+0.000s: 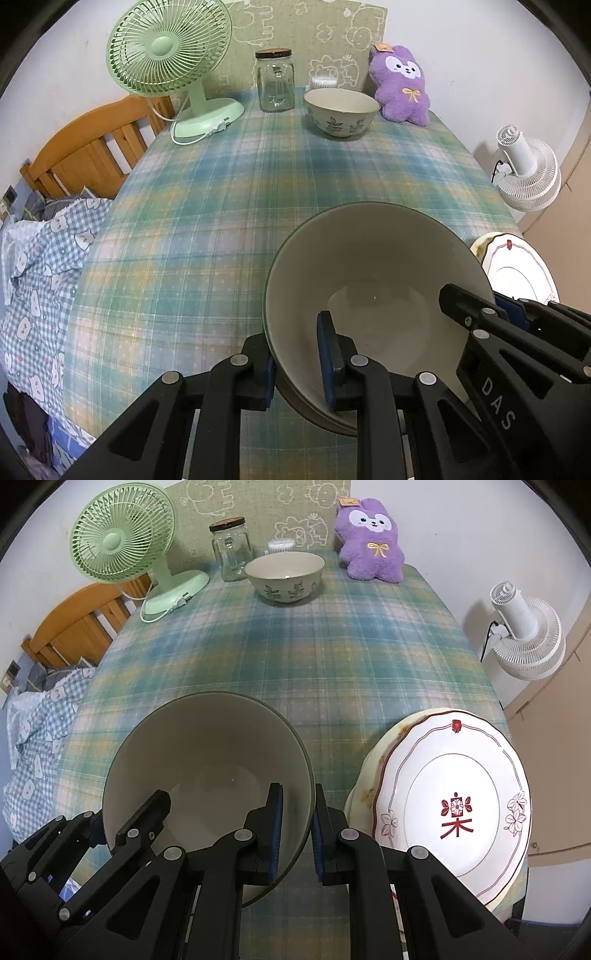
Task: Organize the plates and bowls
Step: 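Lift the cream bowl with both grippers and carry it toward the large bowl, then lower the cream bowl into the large bowl and open both grippers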
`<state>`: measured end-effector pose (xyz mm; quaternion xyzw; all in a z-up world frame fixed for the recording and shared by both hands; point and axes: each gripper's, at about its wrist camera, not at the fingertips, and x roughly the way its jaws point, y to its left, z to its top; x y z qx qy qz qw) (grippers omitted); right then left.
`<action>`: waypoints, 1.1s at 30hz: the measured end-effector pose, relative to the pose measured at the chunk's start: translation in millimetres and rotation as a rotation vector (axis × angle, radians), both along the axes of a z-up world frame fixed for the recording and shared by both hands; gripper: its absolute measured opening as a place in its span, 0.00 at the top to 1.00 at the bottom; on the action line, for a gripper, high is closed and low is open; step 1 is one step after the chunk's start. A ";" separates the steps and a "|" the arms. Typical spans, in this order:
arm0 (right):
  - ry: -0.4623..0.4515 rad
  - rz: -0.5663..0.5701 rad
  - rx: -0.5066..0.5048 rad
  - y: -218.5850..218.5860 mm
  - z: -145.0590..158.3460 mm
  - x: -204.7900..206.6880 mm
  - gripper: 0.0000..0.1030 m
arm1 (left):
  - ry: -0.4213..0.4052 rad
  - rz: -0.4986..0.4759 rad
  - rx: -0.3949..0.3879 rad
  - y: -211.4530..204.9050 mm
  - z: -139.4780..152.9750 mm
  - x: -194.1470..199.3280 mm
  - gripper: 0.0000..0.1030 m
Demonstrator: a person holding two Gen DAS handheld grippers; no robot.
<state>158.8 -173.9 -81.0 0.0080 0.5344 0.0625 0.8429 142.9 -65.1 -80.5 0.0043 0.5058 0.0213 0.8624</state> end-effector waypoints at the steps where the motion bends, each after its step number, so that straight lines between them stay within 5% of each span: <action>1: 0.000 -0.001 -0.001 0.0 -0.3 -0.2 0.83 | -0.001 -0.001 0.000 -0.2 0.1 -0.1 0.84; 19: 0.035 -0.022 0.049 -8.9 -3.5 -3.9 0.82 | 0.014 0.006 -0.033 0.3 2.9 -6.1 0.70; 21: 0.017 -0.019 0.044 -8.1 1.8 -6.1 0.77 | 0.001 0.017 -0.015 0.7 5.9 -7.6 0.66; 26: -0.021 -0.027 0.068 -9.2 11.5 -10.1 0.46 | -0.029 0.034 0.007 4.6 13.2 -10.1 0.62; 31: -0.033 -0.006 0.069 -3.0 17.6 -13.0 0.46 | -0.029 0.044 -0.003 8.3 16.1 -12.1 0.60; 33: -0.037 0.004 0.068 -0.7 22.8 -13.2 0.46 | -0.034 0.041 -0.006 9.4 20.3 -13.3 0.51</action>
